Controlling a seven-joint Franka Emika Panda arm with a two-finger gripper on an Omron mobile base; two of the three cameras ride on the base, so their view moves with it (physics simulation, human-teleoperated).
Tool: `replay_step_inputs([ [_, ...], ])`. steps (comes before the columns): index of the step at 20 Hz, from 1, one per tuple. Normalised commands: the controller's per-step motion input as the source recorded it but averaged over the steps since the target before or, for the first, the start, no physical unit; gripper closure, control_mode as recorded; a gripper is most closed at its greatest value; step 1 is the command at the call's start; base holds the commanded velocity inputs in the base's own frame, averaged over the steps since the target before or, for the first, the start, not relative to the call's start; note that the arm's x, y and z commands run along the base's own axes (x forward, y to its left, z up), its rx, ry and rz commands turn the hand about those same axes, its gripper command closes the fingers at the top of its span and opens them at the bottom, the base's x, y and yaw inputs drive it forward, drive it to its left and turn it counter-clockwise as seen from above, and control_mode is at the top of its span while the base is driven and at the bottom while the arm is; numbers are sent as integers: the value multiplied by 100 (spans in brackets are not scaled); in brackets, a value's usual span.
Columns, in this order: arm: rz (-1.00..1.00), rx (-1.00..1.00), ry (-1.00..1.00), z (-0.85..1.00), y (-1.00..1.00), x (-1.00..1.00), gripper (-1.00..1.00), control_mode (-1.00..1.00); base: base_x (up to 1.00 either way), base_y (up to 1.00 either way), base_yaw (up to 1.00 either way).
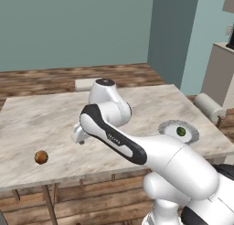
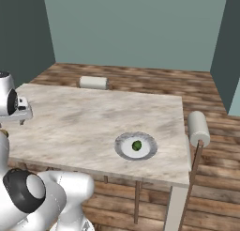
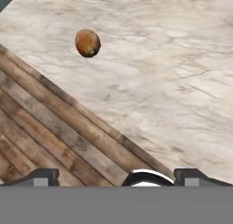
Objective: Pick the avocado and bread from the counter and place them on the plate. Then pick the jam from the cabinet and place it next to the plate. Lastly close the cabinet door.
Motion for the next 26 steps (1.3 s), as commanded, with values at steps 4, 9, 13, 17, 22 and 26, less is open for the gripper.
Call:
replay_step_inputs([
  [4,0,9,6,-8,17,0,-100,-100,0,0,0],
  [9,0,3,6,-16,11,0,-100,-100,0,0,0],
  [13,0,1,4,-16,18,0,-100,-100,0,0,0],
  [17,0,0,1,-9,28,0,-100,-100,0,0,0],
  [22,0,0,0,0,30,0,-100,-100,0,0,0],
  [26,0,0,0,-1,27,0,-100,-100,0,0,0],
])
